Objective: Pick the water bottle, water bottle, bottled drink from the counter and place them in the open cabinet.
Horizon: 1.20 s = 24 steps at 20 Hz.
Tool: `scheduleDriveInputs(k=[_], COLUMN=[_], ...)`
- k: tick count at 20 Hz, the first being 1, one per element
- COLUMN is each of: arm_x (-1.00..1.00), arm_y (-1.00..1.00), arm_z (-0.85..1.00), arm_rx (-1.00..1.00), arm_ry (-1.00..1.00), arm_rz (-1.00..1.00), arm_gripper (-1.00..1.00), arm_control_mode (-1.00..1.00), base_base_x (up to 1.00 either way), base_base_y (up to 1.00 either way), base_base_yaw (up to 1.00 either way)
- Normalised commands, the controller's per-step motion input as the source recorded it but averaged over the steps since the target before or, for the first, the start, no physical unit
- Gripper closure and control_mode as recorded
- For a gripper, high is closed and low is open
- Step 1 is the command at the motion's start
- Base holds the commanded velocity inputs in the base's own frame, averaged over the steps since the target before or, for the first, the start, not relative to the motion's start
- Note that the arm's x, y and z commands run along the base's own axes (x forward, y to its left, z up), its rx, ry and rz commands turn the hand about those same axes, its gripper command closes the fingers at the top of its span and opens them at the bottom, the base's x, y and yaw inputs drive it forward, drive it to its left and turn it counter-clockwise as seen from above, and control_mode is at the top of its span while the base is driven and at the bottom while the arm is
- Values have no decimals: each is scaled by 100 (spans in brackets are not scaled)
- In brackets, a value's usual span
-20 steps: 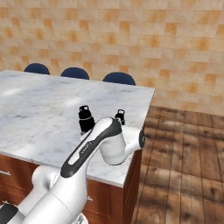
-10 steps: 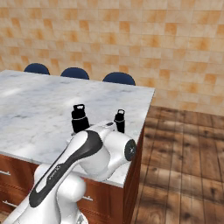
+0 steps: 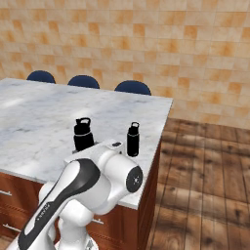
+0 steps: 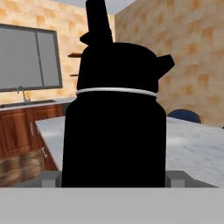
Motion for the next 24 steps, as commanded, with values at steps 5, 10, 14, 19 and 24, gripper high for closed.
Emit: scheduleDriveInputs(k=[5, 10, 14, 19, 24], arm_x=[0, 0, 0, 0, 0], arm_y=[0, 0, 0, 0, 0], arm_z=[0, 0, 0, 0, 0], arm_rx=[0, 0, 0, 0, 0], arm_ry=[0, 0, 0, 0, 0], arm_rz=[0, 0, 0, 0, 0], arm_gripper=[100, 100, 100, 100, 100], arm_control_mode=[-100, 100, 100, 100, 100], base_base_x=[0, -2, -50, -61, -68], base_base_y=[0, 0, -9, -7, -5], base_base_yaw=[0, 0, 0, 0, 0])
